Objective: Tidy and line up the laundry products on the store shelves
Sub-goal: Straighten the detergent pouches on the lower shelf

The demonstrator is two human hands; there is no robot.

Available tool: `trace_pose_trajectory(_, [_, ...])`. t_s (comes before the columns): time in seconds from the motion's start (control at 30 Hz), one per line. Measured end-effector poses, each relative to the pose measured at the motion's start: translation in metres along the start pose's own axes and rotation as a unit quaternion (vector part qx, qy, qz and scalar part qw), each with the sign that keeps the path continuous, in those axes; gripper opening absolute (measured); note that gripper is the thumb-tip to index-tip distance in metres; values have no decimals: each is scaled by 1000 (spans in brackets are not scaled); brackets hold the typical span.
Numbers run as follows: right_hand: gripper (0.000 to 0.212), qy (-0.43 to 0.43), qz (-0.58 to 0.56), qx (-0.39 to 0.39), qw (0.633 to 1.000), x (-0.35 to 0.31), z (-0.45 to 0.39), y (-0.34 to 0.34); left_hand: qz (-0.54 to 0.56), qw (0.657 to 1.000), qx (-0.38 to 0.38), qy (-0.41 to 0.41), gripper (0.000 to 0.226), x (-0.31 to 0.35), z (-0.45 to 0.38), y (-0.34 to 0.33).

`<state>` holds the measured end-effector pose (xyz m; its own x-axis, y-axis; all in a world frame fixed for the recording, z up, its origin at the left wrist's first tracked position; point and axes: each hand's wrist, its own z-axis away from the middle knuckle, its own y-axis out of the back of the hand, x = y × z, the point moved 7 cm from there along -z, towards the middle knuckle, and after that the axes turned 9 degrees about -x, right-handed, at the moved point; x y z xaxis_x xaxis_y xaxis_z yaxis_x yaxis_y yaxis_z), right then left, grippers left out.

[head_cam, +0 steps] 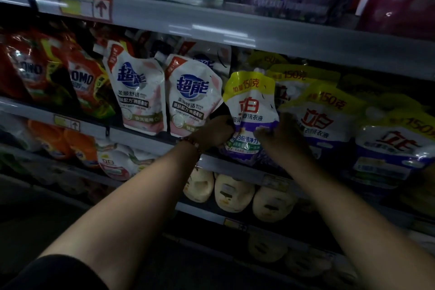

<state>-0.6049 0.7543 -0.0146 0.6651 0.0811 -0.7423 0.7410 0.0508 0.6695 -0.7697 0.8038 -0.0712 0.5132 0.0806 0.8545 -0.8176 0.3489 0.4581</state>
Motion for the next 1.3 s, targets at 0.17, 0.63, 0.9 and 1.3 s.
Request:
trace_pose_trajectory(0.17, [59,222,197,37,954,-105,18,3,-57,989,118,-66,18,-24,-15,1])
trace_pose_trajectory(0.63, [37,183,165,79,966,-94,-73,21,17,954,294,-51,17,-29,33,27])
trace_pose_trajectory(0.9, [26,181,161,84,967,-96,-80,14,18,958,248,-140,46,-45,43,-2])
trace_pose_trajectory(1.3, [91,175,283,-173,927,-80,9,-78,-300,923,221,98,69,-79,132,48])
